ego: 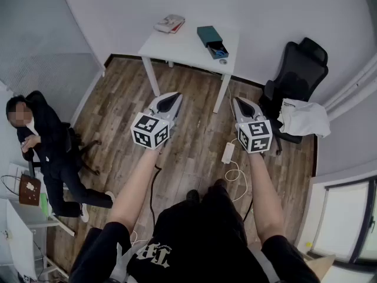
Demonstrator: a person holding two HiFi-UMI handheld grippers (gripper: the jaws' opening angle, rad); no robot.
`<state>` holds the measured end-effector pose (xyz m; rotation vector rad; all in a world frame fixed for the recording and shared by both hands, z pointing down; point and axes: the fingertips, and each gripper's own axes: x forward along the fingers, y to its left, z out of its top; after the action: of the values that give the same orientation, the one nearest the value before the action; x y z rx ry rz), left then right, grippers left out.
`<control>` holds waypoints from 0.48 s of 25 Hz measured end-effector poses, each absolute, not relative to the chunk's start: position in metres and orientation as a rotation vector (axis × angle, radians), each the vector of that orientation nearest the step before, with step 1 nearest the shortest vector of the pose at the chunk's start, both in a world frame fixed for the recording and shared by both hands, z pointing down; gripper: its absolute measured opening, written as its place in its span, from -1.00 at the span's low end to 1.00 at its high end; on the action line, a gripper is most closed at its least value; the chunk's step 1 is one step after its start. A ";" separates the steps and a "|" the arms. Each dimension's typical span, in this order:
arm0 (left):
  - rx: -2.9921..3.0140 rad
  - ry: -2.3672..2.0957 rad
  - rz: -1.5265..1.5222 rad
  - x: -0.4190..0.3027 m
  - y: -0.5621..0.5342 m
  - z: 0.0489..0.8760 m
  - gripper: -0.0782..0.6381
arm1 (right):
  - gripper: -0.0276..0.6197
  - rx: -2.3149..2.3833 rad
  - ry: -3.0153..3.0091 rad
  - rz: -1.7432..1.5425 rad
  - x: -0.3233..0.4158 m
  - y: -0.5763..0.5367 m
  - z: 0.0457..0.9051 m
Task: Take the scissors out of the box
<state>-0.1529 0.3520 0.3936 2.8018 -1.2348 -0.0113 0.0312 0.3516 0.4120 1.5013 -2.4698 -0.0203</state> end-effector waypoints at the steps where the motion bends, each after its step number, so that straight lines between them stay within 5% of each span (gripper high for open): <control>1: 2.803 -1.235 -0.014 -0.154 0.352 0.393 -0.79 | -0.90 1.501 -2.470 -0.020 0.030 0.352 0.412; 12: 2.801 -1.238 -0.027 -0.156 0.358 0.394 -0.79 | -0.90 1.509 -2.480 0.005 0.030 0.359 0.414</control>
<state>-0.1563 0.3575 0.3939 2.8009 -1.2377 -0.0267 0.0300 0.3593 0.4140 1.5087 -2.4805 0.0051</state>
